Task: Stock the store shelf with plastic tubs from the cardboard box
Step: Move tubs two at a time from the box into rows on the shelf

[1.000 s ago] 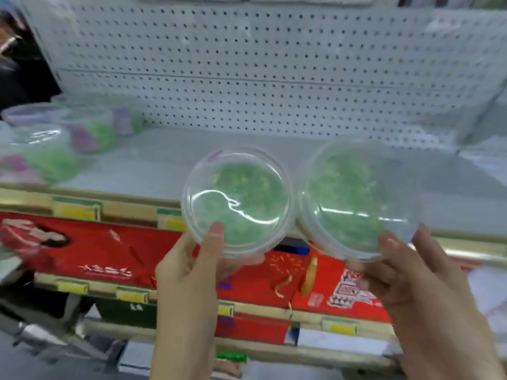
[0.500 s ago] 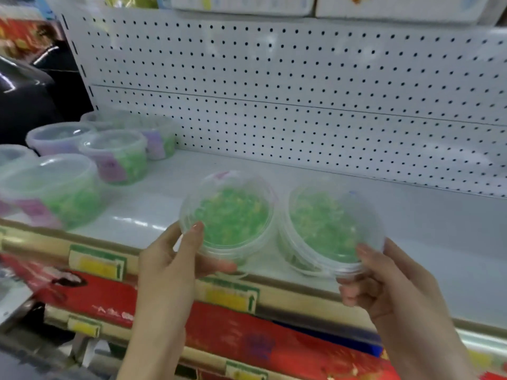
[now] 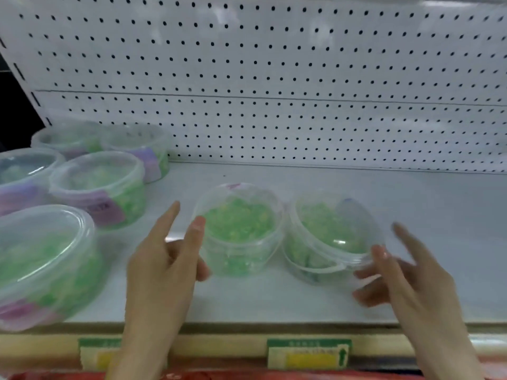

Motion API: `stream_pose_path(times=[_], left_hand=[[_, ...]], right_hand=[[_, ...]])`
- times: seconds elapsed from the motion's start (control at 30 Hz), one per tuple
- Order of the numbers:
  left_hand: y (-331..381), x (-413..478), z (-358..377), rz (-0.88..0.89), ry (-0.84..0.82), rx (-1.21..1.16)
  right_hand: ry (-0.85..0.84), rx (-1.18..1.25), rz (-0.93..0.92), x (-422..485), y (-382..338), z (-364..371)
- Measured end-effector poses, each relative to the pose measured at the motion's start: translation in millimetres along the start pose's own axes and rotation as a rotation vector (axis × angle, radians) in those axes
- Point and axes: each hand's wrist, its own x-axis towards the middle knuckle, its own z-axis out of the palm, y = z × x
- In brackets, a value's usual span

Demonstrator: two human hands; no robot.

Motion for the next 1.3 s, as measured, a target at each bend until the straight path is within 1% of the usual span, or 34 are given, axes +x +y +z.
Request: stream_pose_path(times=[0.07,0.13,0.2,0.27,0.33,0.4,0.5,0.67,0.73,0.8,0.87,0.93,0.97,1.0,1.07,1.13,1.2,1.3], left_hand=[[1,1,-10,0.147,0.084,0.18],[8,3,-14,0.293,0.107,0.25],[15,5,-7,0.458,0.032,0.325],[17,5,7,0.594,-0.11,0.418],[15,7,20,0.661,-0.226,0.565],[10,9,24,0.673,-0.276,0.645],[6,15,20,0.683,-0.297,0.614],[-2,32,10,0.667,-0.379,0.546],[-4,39,7,0.683,-0.363,0.546],[-5,43,2,0.744,-0.27,0.586],[-7,42,-6,0.783,-0.134,0.584],[-2,38,-12,0.742,-0.073,0.474],[2,36,-12,0.717,-0.068,0.429],[7,34,-9,0.693,-0.071,0.425],[15,37,2,0.656,-0.109,0.517],[18,45,15,0.616,-0.192,0.671],[18,53,22,0.581,-0.278,0.789],[19,69,15,0.618,-0.384,0.833]], right_hand=[[0.067,-0.198,-0.202,4,0,-10],[0.012,-0.361,-0.419,12,-4,-19],[-0.142,-0.547,-0.586,23,-7,-22],[-0.342,-0.616,-0.663,32,-9,-18],[-0.484,-0.594,-0.611,39,-8,-14],[-0.505,-0.599,-0.588,45,-4,-17],[-0.421,-0.672,-0.657,51,1,-26],[-0.295,-0.71,-0.619,57,1,-12],[-0.253,-0.748,-0.574,57,-7,3],[-0.372,-0.693,-0.47,58,-16,7],[-0.511,-0.559,-0.419,62,-26,-2],[-0.561,-0.523,-0.46,67,-36,-11],[-0.565,-0.568,-0.495,71,-39,-13],[-0.579,-0.637,-0.546,75,-39,-12],[-0.657,-0.692,-0.605,83,-36,-6],[-0.746,-0.64,-0.576,91,-33,1],[-0.787,-0.609,-0.572,99,-30,5],[-0.886,-0.661,-0.588,112,-30,1]])
